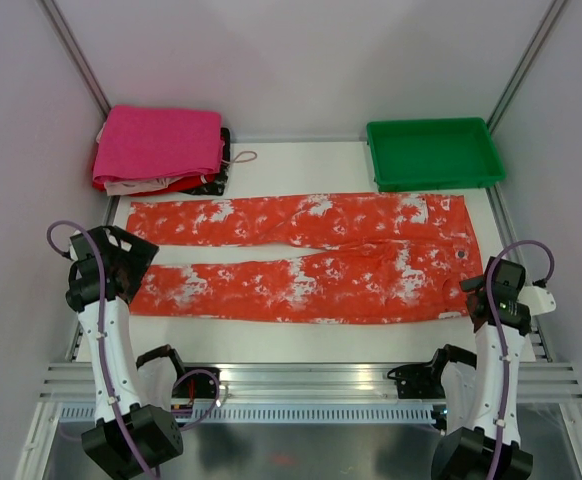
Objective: Fold and stack the trousers
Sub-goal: Fold the trousers
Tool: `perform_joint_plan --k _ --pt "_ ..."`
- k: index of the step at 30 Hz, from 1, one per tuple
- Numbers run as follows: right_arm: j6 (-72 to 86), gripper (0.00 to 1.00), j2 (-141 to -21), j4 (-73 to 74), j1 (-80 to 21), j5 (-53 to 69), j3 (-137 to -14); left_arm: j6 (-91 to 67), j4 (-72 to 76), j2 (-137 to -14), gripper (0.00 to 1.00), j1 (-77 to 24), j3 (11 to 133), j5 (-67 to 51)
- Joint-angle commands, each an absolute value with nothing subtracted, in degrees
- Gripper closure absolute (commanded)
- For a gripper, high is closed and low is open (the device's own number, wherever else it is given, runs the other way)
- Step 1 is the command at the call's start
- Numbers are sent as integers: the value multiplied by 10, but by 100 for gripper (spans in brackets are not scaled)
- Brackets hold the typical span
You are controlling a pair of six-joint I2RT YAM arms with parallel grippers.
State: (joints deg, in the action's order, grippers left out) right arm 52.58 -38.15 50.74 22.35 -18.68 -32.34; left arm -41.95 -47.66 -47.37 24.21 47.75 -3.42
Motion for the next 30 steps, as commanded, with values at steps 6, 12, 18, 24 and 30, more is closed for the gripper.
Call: perform_joint_plan --k 6,12,18,24,30 --pt "617 2 -457 460 224 -218 -297 -434 -490 -464 0 243 472 -37" --pt "623 2 -490 422 225 -243 -278 -430 -511 -458 0 243 483 -3" --pt "610 6 -532 345 225 -203 -246 -427 -536 -438 0 243 481 25" --pt "556 24 -591 299 226 -194 -257 -446 -577 -380 0 243 472 73" --pt "541 67 -585 287 232 -193 -256 -468 -612 -354 0 243 449 95"
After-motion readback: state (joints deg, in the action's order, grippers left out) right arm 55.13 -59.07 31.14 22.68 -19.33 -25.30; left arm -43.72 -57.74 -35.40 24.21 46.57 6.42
